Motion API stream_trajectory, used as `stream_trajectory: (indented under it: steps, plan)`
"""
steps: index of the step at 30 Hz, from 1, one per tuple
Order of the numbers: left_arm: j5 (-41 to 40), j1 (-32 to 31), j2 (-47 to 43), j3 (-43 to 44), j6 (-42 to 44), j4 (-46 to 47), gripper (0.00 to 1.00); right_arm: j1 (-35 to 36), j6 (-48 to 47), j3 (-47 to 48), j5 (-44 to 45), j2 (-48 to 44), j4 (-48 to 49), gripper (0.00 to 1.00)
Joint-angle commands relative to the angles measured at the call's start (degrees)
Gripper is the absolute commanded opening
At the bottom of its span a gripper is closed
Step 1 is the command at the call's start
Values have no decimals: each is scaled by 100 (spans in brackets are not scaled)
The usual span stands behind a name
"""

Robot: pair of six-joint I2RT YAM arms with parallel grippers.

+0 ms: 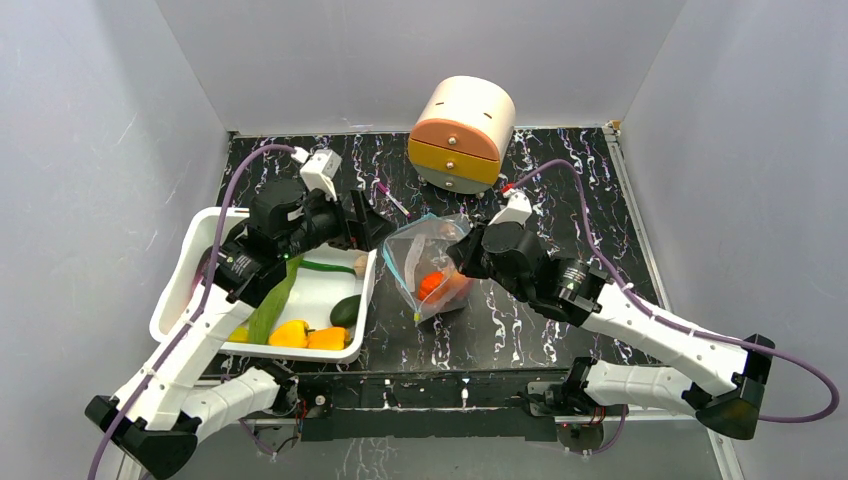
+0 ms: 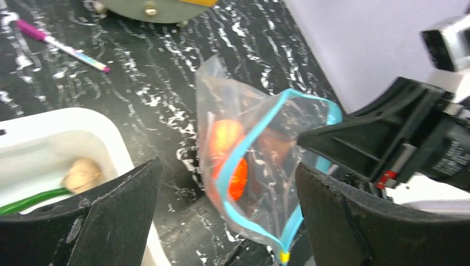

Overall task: Place the food in the zip-top bag and seal the zipper
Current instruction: Place the fake fruit in the zipper food storage bag, then pick up the fake vegetable from the bin.

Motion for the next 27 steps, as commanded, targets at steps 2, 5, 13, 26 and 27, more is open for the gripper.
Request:
stream_trajectory:
  steps: [2, 5, 13, 26, 27]
  plan:
    - [-1082, -29, -178, 171, 352, -608, 89, 22, 8, 33, 142, -166, 119, 0]
    - [-1552, -27, -223, 156, 369, -768, 90, 22, -20, 34, 164, -207, 76, 0]
    - [-2366, -28, -149, 168, 518, -1086, 90, 22, -8, -102, 148, -438, 45, 0]
    - [-2966, 340, 134, -59, 445, -1126, 89, 22, -80, -83, 143, -568, -77, 0]
    - [-2960, 441, 155, -71, 440, -1141, 89, 20, -82, -94, 136, -586, -87, 0]
